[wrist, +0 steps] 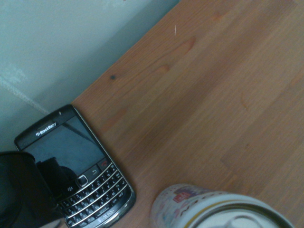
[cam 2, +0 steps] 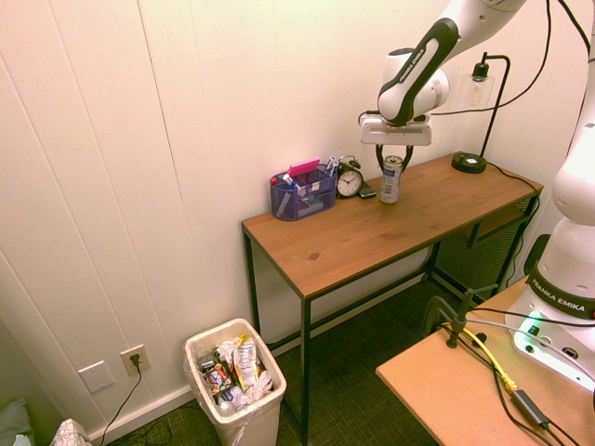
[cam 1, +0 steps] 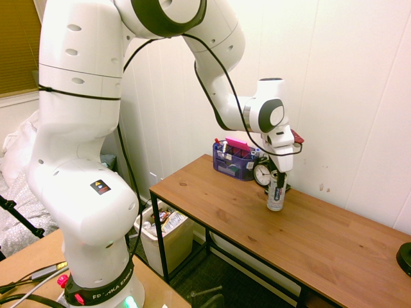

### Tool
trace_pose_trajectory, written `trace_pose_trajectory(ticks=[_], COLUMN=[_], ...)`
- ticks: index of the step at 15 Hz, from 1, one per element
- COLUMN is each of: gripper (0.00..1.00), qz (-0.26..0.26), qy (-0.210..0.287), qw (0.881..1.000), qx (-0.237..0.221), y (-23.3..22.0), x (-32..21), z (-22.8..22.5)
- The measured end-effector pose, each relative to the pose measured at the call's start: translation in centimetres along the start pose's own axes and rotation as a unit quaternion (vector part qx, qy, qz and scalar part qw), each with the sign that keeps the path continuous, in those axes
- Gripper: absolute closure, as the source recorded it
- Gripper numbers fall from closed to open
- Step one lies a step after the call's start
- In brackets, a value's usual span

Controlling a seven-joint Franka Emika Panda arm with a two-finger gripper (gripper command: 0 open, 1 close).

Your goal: Throw the can in the trash bin

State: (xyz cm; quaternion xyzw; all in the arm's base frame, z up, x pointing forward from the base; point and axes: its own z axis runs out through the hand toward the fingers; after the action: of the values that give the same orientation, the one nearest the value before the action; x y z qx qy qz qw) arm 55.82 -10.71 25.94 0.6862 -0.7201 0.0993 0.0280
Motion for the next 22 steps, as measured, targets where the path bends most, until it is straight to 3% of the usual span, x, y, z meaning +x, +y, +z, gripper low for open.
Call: trace_pose_trajectory(ticks=[6,10,17,19,22], gripper=[1.0,1.0,1.0,1.0,1.0], qz=[0.013,-0.029,-0.178,-0.227,-0.287], qy=[-0.01,-0.038,-0.034,-0.047,-0.051], qw=[1.0,0.997,0.975,0.964,0.951], qx=[0.008,0.055,0.129,0.129,0.106], y=[-0.1,4.1,7.5,7.4,6.5], x=[0.5,-3.9,-27.7,-34.9,-43.4], z=[0.0,-3.8,-22.3,-24.3,-22.1])
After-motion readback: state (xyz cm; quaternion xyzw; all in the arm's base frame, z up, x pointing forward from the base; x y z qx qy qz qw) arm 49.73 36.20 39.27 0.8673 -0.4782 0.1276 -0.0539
